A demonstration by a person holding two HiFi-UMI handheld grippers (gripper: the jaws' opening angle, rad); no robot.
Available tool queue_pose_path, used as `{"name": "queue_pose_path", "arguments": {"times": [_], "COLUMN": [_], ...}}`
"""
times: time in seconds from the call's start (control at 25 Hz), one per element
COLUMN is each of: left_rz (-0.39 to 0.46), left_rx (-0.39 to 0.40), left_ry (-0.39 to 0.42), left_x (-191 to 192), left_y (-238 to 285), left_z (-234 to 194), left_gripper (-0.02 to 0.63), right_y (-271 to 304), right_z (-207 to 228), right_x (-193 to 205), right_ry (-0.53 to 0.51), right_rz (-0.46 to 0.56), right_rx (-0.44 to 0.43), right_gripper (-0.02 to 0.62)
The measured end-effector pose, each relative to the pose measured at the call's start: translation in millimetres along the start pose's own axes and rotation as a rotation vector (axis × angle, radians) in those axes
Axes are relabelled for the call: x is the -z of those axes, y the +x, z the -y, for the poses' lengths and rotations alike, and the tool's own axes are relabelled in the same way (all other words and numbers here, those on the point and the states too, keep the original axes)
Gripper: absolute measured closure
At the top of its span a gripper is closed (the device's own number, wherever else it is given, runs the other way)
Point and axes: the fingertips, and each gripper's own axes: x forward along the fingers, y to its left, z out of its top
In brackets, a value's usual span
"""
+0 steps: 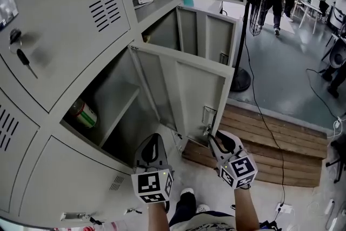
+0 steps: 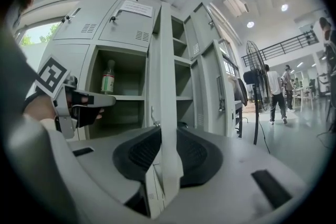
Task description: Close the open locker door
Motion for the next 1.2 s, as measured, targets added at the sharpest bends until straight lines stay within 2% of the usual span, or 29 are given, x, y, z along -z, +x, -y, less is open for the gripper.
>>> {"name": "queue_pose_path", "arguments": {"times": [0.28, 0.64, 0.96, 1.2], "left_rz": [0.010, 0.026, 0.032, 0.034], "left_rx": [-0.023, -0.103, -0.193, -0.251], "left_ry": [0.002, -0.010, -0.024, -0.033], "left_x": [-4, -4, 0, 3], "left_y": [-16, -59, -101, -126], "left_z": [1, -13, -34, -51], "left_gripper": [0.601, 0.601, 0.601, 0.601], "right_y": [-8, -19, -23, -20], "right_z": [-18, -67, -109, -133], "right_x": [1, 3, 4, 4], "right_ry": [-0.018, -0.047, -0.050, -0.035], "right_rz": [-0.008, -0.010, 0.003, 0.022], "right_rx": [-0.073, -0.212, -0.281, -0.282], "right_gripper": [0.509, 0.508, 0.499, 0.492]}}
